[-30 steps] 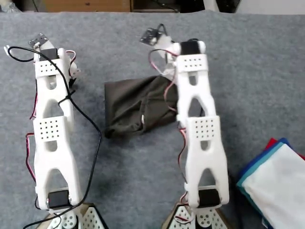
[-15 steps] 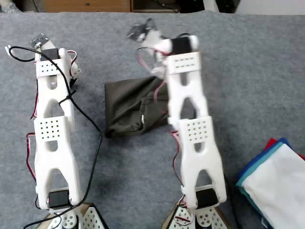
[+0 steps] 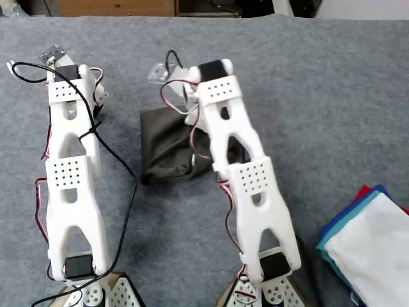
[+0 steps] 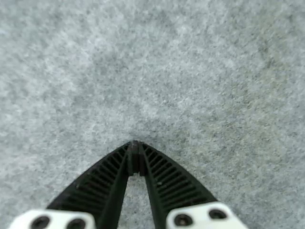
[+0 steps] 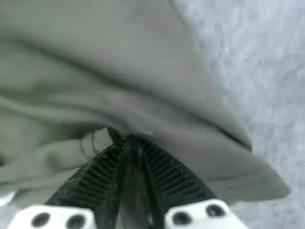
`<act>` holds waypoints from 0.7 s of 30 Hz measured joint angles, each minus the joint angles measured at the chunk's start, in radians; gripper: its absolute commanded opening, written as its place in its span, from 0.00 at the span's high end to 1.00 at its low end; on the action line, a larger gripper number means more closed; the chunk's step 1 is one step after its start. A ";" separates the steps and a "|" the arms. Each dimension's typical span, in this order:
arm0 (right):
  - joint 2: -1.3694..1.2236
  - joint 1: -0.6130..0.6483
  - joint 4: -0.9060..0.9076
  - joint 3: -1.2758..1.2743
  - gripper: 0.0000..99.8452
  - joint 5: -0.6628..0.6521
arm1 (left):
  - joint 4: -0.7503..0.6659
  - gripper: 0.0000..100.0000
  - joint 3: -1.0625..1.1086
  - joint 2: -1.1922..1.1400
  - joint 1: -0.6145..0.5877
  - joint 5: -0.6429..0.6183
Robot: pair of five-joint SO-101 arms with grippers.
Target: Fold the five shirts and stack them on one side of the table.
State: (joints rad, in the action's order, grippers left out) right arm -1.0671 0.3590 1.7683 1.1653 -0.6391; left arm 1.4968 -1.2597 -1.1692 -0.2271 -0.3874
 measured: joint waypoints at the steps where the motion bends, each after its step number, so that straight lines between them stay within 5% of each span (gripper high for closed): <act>1: 0.025 -0.006 0.000 -0.032 0.99 0.000 | 0.000 0.98 0.000 0.000 0.000 0.000; 21: 0.491 -0.178 0.000 -0.736 0.99 -0.104 | 0.000 0.98 0.000 0.000 0.000 0.000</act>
State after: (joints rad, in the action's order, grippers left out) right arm -0.5762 0.1811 1.7683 0.4289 -0.7434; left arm 1.4968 -1.2597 -1.1692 -0.2271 -0.3874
